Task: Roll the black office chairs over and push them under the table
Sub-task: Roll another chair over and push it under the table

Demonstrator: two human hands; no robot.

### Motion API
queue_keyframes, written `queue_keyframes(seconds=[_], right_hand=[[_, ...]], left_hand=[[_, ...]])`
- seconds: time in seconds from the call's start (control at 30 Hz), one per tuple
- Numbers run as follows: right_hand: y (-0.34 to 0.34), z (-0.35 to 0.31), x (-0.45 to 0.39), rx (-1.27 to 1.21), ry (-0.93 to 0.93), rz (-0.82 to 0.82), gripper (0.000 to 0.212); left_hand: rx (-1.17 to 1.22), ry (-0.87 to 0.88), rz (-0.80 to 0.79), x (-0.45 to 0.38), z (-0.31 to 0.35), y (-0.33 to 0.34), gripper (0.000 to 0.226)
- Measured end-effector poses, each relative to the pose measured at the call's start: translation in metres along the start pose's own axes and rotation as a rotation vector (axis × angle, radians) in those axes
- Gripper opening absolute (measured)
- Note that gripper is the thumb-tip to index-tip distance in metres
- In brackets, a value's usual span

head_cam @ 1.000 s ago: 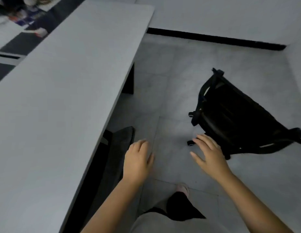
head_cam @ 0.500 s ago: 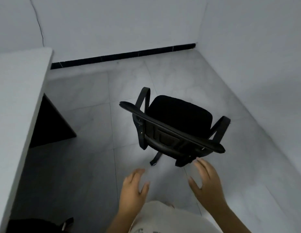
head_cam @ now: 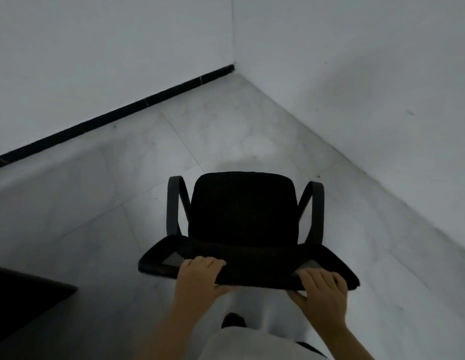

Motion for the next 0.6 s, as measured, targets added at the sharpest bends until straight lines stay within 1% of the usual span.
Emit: queue_keyframes(seconds=[0.07, 0.13, 0.2, 0.23, 0.33, 0.37, 0.43, 0.5, 0.57, 0.6], right_hand=[[0.002, 0.019, -0.007, 0.011, -0.016, -0.006, 0.039], [0.003, 0.04, -0.017, 0.013, -0.05, -0.019, 0.032], [0.005, 0.068, -0.026, 0.02, -0.052, -0.052, 0.033], [0.006, 0.08, -0.032, 0.017, -0.051, -0.067, 0.034], [0.009, 0.116, -0.052, 0.006, -0.058, -0.098, 0.035], [0.01, 0.128, -0.059, 0.002, -0.074, -0.107, 0.034], [0.015, 0.154, -0.071, -0.009, -0.127, -0.131, 0.031], [0.021, 0.182, -0.086, -0.046, -0.182, -0.177, 0.035], [0.025, 0.207, -0.099, -0.099, -0.25, -0.249, 0.041], [0.027, 0.219, -0.106, -0.117, -0.298, -0.272, 0.038]], left_hand=[[-0.01, 0.107, -0.031, -0.009, 0.012, 0.011, 0.049], [-0.032, 0.105, -0.04, -0.011, 0.029, 0.014, 0.045], [-0.03, 0.086, -0.071, -0.016, 0.052, 0.023, 0.035], [-0.036, 0.06, -0.092, -0.019, 0.064, 0.026, 0.034], [-0.077, 0.002, -0.111, -0.031, 0.098, 0.035, 0.036], [-0.082, -0.019, -0.108, -0.037, 0.11, 0.036, 0.041], [-0.095, -0.042, -0.099, -0.051, 0.134, 0.041, 0.042], [-0.122, -0.081, -0.117, -0.065, 0.16, 0.05, 0.039], [-0.128, -0.157, -0.127, -0.074, 0.187, 0.059, 0.038], [-0.132, -0.203, -0.111, -0.079, 0.198, 0.063, 0.039]])
Point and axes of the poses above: each hand's wrist, its own x-axis away from the middle knuckle, its own y-axis out of the palm, z = x × y, the point moved 3 cm from there along -x, towards the middle knuckle, and after that the axes turned 4 degrees about -y, right-handed, at the moved point
